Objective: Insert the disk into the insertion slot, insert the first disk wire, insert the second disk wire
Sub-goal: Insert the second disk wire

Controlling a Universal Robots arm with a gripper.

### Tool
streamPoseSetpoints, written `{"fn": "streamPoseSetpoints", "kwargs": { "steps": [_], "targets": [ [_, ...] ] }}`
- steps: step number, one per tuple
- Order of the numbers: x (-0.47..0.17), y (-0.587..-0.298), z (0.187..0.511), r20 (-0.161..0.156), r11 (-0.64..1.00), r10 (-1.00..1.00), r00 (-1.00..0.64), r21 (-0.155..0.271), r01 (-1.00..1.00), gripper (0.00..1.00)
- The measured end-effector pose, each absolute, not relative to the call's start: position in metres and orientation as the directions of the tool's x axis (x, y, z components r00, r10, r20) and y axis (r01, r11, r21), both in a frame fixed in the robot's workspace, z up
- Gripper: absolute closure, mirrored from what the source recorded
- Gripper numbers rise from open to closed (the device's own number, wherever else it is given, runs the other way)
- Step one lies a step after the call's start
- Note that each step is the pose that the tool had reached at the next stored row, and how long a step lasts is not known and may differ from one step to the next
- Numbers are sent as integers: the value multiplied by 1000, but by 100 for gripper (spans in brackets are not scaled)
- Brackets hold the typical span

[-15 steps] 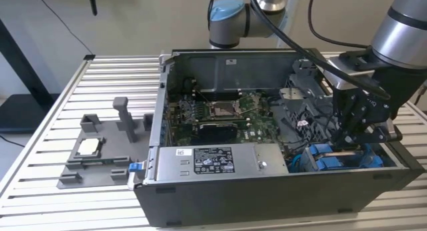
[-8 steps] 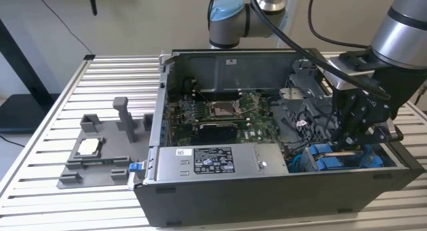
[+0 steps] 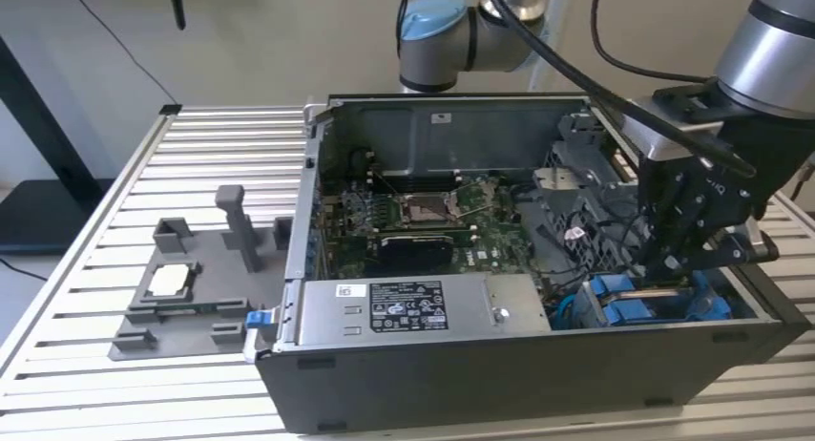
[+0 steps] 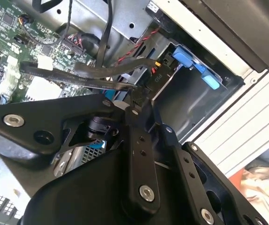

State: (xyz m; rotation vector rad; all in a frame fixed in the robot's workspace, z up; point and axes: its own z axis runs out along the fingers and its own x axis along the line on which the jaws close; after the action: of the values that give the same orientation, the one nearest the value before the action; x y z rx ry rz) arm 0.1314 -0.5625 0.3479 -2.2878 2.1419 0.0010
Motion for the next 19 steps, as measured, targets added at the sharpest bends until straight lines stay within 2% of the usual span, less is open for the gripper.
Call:
{"fn": "streamPoseSetpoints", "kwargs": {
  "steps": [13, 14, 16, 19],
  "targets": [
    [131, -562, 362, -7, -60, -998, 60, -5, -998, 76],
    [131, -562, 363, -7, -58, -998, 58, -5, -998, 78],
    [131, -562, 364, -7, -56, -998, 56, -5, -998, 89],
    [131, -562, 364, -7, -55, -998, 55, -5, -998, 89]
  ]
}}
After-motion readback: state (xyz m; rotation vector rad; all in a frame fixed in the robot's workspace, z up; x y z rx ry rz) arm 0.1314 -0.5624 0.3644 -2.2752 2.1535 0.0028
